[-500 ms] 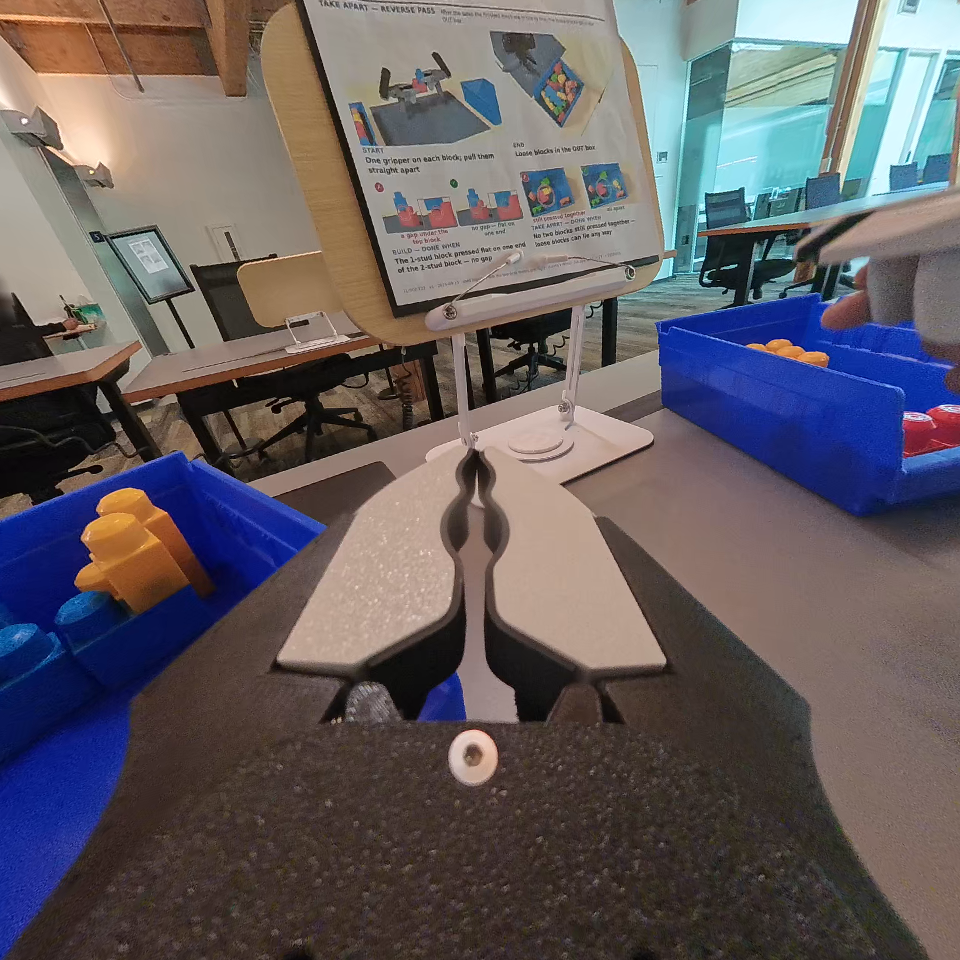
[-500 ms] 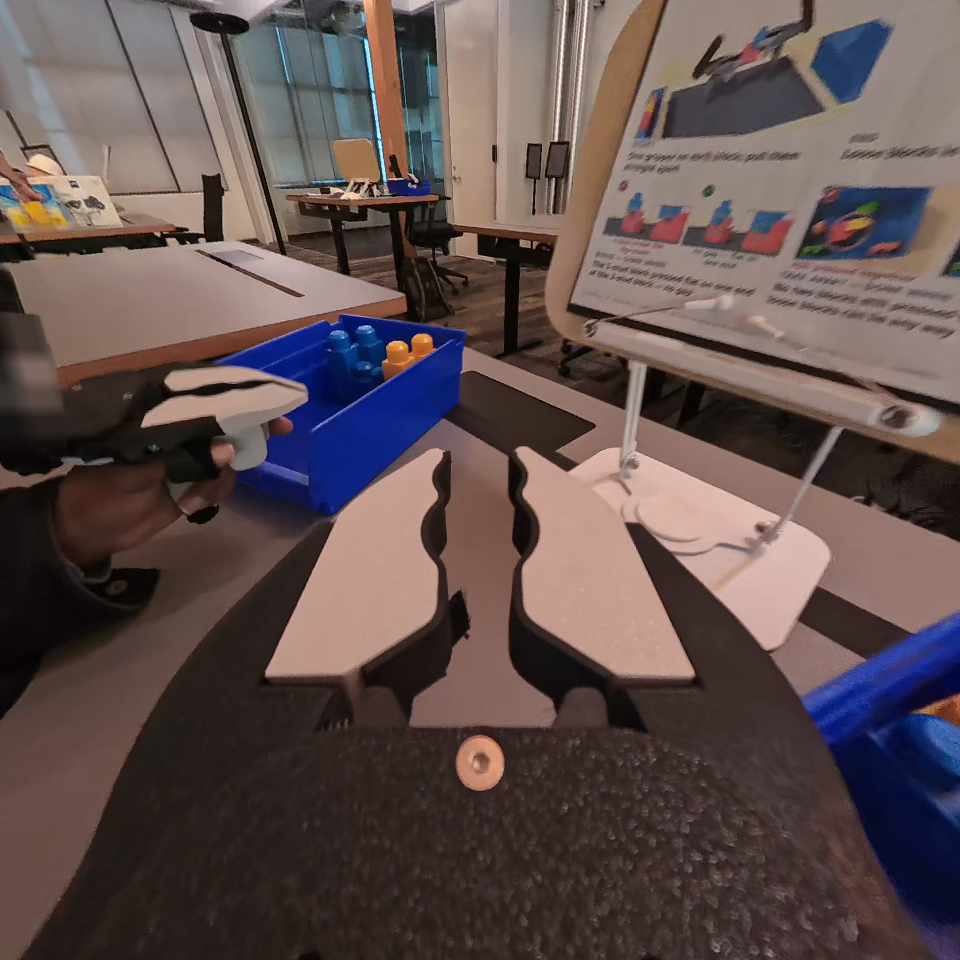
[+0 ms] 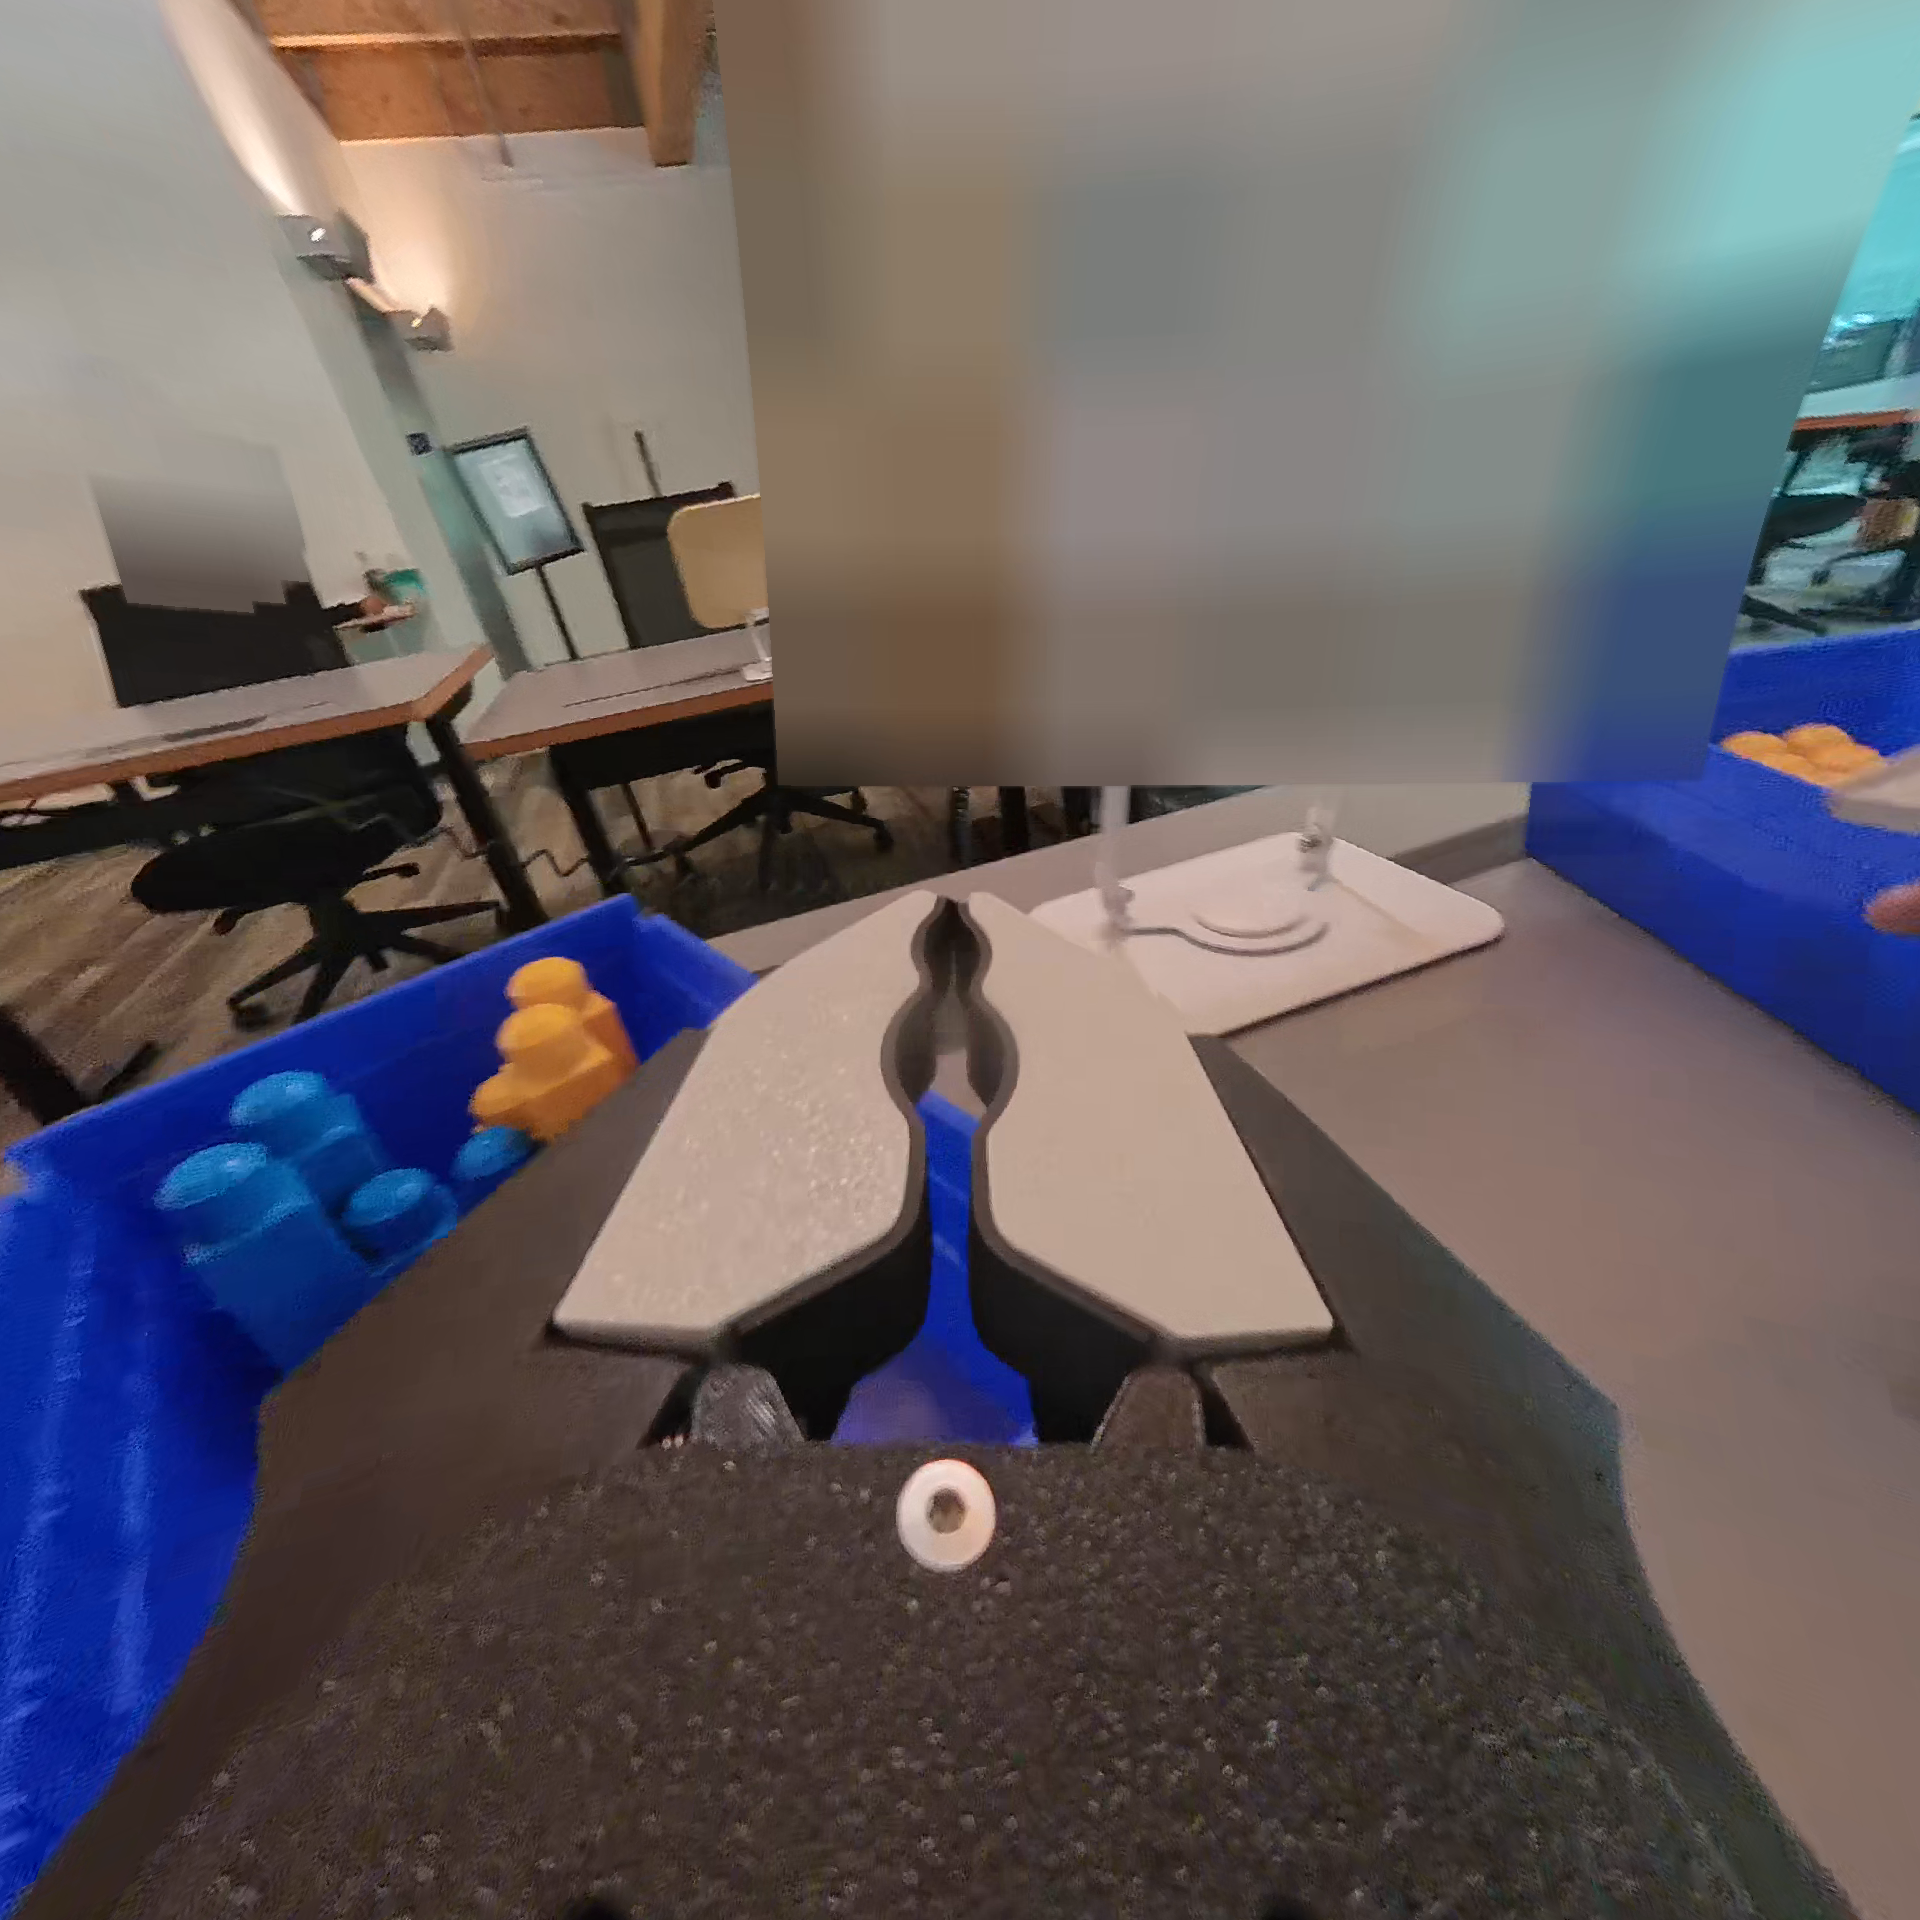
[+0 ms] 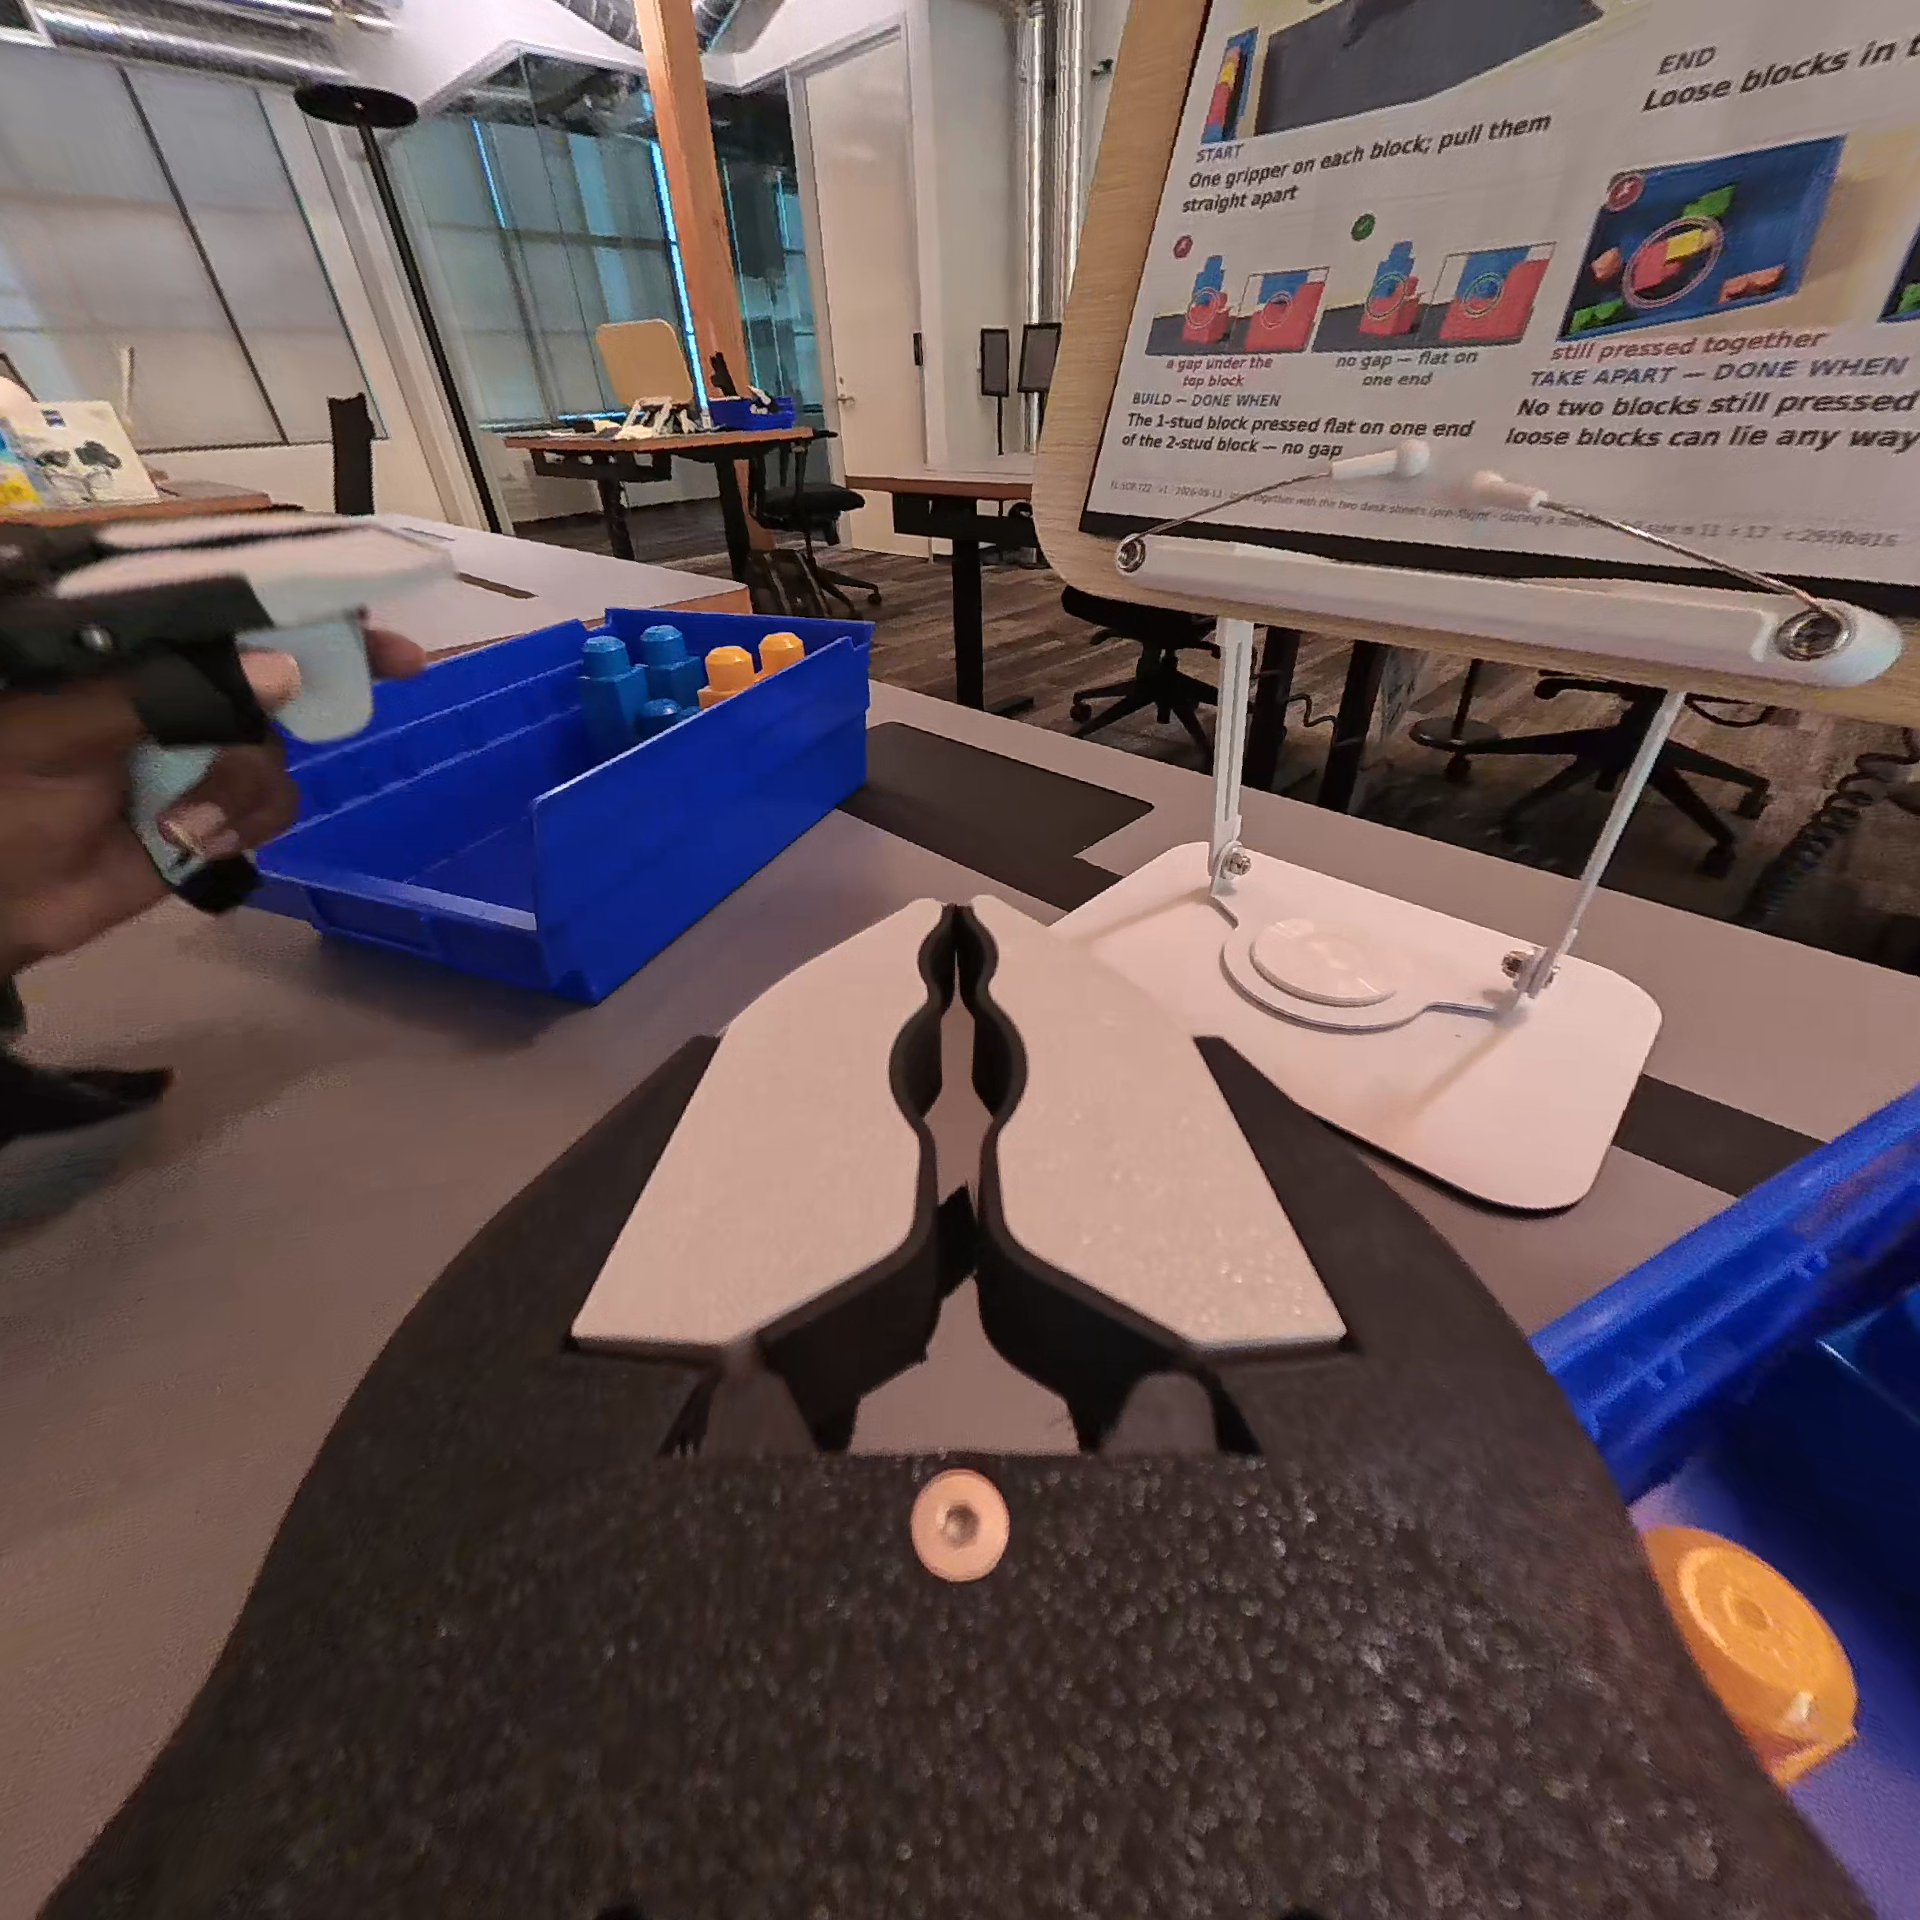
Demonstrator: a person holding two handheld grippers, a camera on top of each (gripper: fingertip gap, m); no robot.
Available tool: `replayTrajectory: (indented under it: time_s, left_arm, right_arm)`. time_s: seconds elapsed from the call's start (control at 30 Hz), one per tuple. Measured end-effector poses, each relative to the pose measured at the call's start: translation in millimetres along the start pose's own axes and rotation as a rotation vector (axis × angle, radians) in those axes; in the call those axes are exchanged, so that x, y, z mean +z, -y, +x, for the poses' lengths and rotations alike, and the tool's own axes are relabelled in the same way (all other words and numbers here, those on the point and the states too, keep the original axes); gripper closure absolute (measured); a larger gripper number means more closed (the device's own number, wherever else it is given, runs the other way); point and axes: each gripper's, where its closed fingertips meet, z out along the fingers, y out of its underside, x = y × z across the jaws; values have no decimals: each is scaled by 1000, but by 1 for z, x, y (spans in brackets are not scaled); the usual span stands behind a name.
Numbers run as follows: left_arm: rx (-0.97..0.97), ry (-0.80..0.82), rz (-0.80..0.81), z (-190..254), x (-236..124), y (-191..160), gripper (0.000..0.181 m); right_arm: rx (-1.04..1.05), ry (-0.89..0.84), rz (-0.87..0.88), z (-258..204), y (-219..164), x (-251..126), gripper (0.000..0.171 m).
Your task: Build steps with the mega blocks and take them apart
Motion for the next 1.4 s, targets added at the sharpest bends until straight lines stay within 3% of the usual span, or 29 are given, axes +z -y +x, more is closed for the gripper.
replayTrajectory:
  time_s: [0.17, 0.37, 0.63, 0.93, 1.07, 1.4]
  left_arm:
    - [-44, 118, -112, -76, -1, 3, 163]
    - [-41, 188, -400, -146, 22, -38, 138]
    - [-36, 77, -649, -147, 68, -103, 124]
    - [0, 180, -748, -146, 100, -153, 126]
    - [76, 235, -740, -147, 103, -158, 144]
    - [145, 273, -713, -148, 92, -147, 151]
  right_arm:
    - [-35, 2, -4, -3, 2, 0, 171]
    - [-47, 17, -14, -6, 1, 1, 171]
    - [-82, 47, -42, -14, -6, 4, 171]
    - [-105, 84, -61, -24, -11, 8, 171]
    - [-99, 94, -65, -27, -13, 9, 171]
    - [-105, 95, -77, -28, -17, 9, 171]
